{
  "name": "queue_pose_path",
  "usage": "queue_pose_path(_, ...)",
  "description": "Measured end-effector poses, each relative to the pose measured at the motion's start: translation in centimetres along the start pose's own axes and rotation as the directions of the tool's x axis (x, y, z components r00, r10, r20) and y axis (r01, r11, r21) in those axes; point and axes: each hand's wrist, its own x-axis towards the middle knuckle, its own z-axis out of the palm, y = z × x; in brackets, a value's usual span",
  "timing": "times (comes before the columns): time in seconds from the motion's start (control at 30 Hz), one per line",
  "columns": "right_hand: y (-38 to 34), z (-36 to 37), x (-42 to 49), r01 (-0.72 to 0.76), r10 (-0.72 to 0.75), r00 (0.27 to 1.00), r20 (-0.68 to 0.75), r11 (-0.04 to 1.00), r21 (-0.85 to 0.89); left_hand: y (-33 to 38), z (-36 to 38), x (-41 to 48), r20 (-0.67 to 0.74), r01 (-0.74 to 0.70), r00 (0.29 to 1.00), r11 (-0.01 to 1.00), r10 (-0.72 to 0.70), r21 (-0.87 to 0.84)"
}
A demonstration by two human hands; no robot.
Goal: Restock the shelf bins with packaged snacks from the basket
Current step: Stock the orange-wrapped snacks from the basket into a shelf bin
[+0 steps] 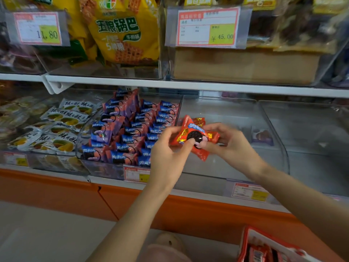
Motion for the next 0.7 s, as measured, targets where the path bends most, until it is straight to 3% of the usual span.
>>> queue_pose_path(0.07, 1.4, -1.0, 0.8, -0.046, 0.042, 0.992, -0.121, 0.998, -0.031, -1.1, -0.3, 0.8, 0.061, -0.155, 0.988, 0.952, 0.144, 0.266)
queue_pose_path(0.13, 3.1, -2.0, 2.1, -0.098, 0.061, 0.975, -0.213, 0.98, -0.171, -3.0, -1.2, 2.1, 0.166, -0.308, 0.951, 0.78, 0.26, 0.545)
queue_pose_path(0.2, 4.8, -2.4, 3.6, -0.195, 0.101, 0.968, -0.231, 0.879, -0.435, -4.5, -1.9, 2.9, 0.282, -0.354, 0.935, 0.645, 0.217, 0.677)
queue_pose_path(0.27, 6.2, -2.1, 5.1, -0.214, 0.14, 0.976, -0.167, 0.758, -0.616, -5.5, -2.0, 3.0, 0.318, -0.363, 0.93, 0.606, 0.185, 0.708)
queue_pose_path(0.43, 8.6, 0.5, 8.4, -0.077, 0.223, 0.969, 0.102, 0.671, -0.738, -6.2, -1.8, 3.0, 0.301, -0.392, 0.92, 0.573, 0.251, 0.72)
queue_pose_path(0.6, 10.3, 2.4, 10.0, -0.008, 0.203, 0.97, 0.136, 0.581, -0.814, -6.5, -1.9, 3.0, 0.303, -0.422, 0.906, 0.566, 0.295, 0.709)
queue_pose_path(0.7, 10.2, 3.0, 9.9, 0.12, 0.069, 0.986, 0.154, 0.358, -0.926, -6.6, -1.9, 3.1, 0.307, -0.426, 0.904, 0.572, 0.298, 0.701)
